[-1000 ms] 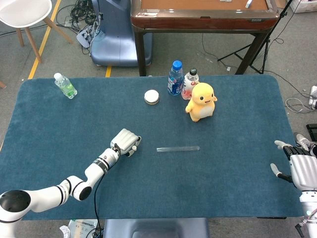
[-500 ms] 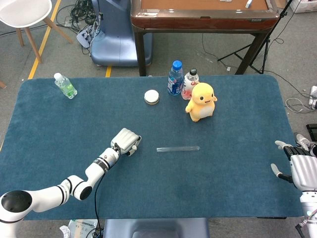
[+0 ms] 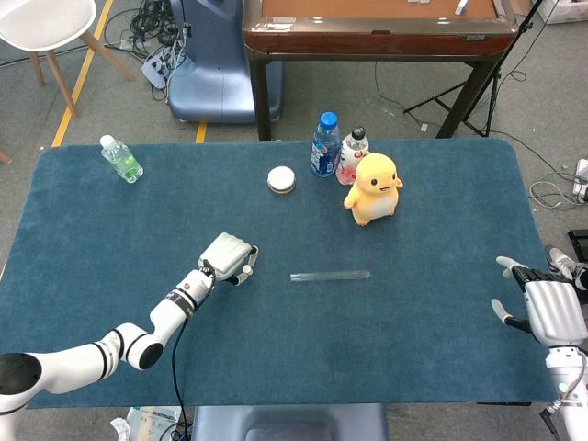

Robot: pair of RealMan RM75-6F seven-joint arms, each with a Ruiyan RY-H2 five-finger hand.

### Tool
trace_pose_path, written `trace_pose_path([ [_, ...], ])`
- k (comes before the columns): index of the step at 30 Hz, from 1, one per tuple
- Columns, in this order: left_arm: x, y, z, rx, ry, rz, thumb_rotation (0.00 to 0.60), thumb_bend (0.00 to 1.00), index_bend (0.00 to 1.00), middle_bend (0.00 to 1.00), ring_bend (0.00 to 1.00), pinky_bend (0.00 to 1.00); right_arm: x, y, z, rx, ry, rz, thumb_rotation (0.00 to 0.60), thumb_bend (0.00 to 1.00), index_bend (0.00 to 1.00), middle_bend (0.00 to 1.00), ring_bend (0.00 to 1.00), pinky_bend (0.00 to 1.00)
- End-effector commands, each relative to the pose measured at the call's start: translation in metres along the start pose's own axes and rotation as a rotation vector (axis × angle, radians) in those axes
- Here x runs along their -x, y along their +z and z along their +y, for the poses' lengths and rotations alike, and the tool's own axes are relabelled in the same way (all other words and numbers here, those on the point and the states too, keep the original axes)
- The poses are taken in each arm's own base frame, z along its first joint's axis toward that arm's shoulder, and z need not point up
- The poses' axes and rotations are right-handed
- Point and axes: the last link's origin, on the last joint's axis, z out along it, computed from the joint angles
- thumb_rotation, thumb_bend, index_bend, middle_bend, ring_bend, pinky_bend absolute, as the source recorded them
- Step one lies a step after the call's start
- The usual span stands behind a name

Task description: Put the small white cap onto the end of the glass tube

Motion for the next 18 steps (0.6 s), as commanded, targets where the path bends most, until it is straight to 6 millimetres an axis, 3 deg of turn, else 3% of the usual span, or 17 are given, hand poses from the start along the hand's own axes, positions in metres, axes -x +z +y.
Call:
trace_pose_path([
  [1, -0.014, -0.015, -0.008, -0.008, -0.052, 0.025, 0.600, 0.33, 0.53, 1.00, 1.00, 1.00, 0.000, 0.016, -0.018, -0.058, -0.003, -0.035, 0.600, 0.28, 0.25, 0.41, 0.43, 0.48],
  [4, -0.022, -0.027, -0.012, -0.011, -0.068, 0.040, 0.600, 0.33, 0.53, 1.00, 1.00, 1.00, 0.000, 0.034, -0.040, -0.125, -0.010, -0.071, 0.600, 0.28, 0.25, 0.47, 0.49, 0.55],
  [12, -0.032, -0.058, -0.016, -0.018, -0.090, 0.056, 0.600, 0.33, 0.53, 1.00, 1.00, 1.00, 0.011, 0.087, -0.118, -0.333, -0.036, -0.213, 0.600, 0.28, 0.32, 0.68, 0.78, 0.87],
  [18, -0.035, -0.074, -0.016, -0.023, -0.093, 0.059, 0.600, 0.33, 0.53, 1.00, 1.00, 1.00, 0.026, 0.116, -0.174, -0.447, -0.047, -0.271, 0.600, 0.35, 0.41, 0.81, 0.91, 0.99],
])
